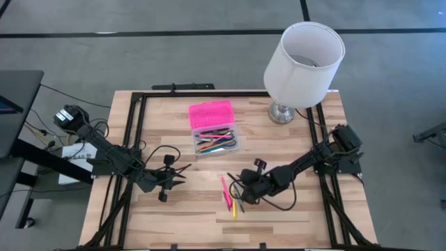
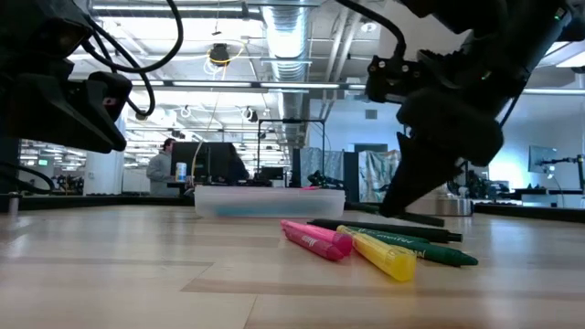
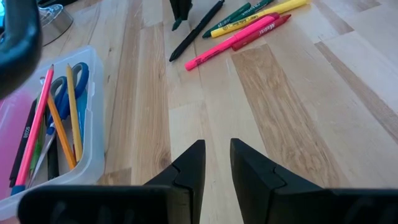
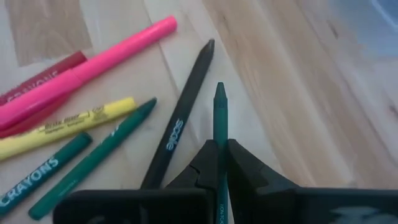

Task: Pick & place school supplies into a supply box
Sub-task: Put the green crayon into the pink supply box

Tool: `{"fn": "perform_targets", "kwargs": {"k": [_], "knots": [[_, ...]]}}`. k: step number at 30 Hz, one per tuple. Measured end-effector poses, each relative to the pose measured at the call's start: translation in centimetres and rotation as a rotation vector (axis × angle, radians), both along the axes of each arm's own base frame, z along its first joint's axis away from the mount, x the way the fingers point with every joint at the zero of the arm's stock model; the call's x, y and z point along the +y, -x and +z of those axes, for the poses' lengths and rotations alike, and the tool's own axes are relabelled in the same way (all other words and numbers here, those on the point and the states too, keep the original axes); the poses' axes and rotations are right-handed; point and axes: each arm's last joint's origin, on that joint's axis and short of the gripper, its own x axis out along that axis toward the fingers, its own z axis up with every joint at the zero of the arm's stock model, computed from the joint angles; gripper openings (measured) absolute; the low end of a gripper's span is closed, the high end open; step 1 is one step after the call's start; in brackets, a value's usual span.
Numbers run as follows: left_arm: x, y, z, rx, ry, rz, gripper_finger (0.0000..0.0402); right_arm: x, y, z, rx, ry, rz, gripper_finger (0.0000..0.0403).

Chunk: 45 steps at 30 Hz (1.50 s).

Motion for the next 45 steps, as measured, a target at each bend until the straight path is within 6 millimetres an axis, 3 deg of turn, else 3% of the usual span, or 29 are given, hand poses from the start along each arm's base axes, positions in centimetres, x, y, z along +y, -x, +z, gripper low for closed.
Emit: {"fn": "perform_targets", "kwargs": {"k": [11,19,29,40,45], "knots": [[0.0,0.1,-0.1,0.010,0.005,0.007,0.0071,-1.2,-1.7,1.1,-0.133,0.280,0.053,0.0002],[0.0,0.1,-0.1,0.010,0.006,0.009,0.0071,-5.2,-5.0,3.1,-0.239,0.520,0.115,0.0002],[0.1,0.1,-0.1,0.016,0.002,0.009,0.0071,-11.8,-6.5,3.4,-0.288,0.343,0.116,0.0005],[0.1,0.1,-0.1,0.015,-0.004,0.009,0.0071,-14.2,-7.2,3.9,-0.352,0.318,0.227,0.0006],[0.1,0.1,-0.1,0.013,-0.018,0.005,0.0071,-14.1,-8.3,2.7,-0.360,0.372,0.313,0.0003]]}}
